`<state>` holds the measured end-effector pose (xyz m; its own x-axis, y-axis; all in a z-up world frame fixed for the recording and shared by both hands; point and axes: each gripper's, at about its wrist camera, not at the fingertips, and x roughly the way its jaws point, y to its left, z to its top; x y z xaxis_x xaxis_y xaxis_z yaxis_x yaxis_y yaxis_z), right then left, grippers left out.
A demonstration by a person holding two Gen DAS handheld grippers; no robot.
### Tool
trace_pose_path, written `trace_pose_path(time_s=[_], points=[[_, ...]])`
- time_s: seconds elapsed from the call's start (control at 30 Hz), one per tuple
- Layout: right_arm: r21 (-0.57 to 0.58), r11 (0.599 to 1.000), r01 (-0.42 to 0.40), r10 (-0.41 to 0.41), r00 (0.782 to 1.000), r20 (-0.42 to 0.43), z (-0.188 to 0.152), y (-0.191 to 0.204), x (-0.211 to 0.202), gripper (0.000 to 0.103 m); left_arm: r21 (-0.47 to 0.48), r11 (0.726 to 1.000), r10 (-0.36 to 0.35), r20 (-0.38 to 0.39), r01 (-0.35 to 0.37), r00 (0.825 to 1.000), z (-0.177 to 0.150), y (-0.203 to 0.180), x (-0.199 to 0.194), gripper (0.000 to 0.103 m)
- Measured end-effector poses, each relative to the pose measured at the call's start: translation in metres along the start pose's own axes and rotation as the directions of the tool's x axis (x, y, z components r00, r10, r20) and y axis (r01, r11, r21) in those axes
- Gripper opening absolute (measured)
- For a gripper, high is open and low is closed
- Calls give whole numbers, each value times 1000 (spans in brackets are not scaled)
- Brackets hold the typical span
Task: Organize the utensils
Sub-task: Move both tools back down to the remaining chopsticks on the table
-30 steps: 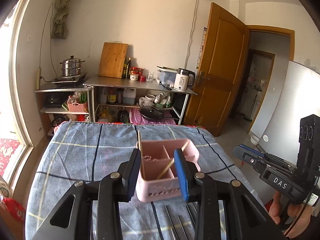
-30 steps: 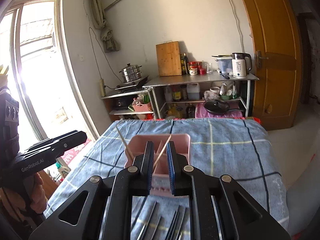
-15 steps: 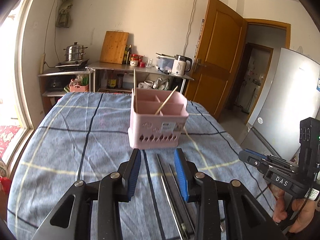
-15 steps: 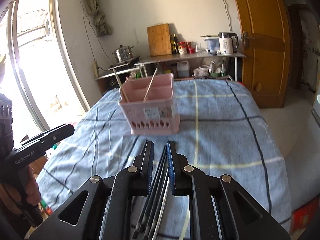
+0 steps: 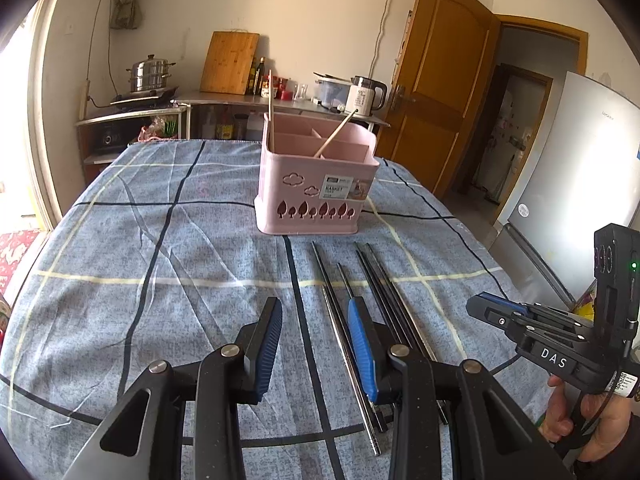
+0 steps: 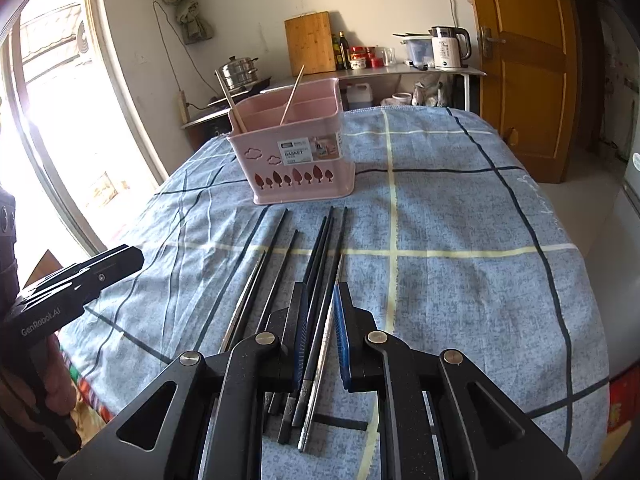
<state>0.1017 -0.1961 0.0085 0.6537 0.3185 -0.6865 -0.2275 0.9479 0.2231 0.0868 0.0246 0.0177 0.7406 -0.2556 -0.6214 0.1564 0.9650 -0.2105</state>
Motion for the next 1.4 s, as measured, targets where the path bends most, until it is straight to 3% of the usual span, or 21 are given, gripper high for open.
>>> trace_pose_path(time_s=[0.63, 1.23, 1.4], points=[[26, 999, 28, -24, 989, -147, -3, -15, 76, 14, 4, 1000, 8, -131, -8, 991, -4, -1, 79, 34], [-81, 993, 84, -98, 979, -180, -5, -6, 82, 15, -13, 1000, 11, -190, -14, 982, -8, 3, 102, 34], [-56, 995, 85, -94, 979, -179, -2, -11, 83, 12, -7, 1000, 12, -200, -14, 980, -6, 1, 109, 34]])
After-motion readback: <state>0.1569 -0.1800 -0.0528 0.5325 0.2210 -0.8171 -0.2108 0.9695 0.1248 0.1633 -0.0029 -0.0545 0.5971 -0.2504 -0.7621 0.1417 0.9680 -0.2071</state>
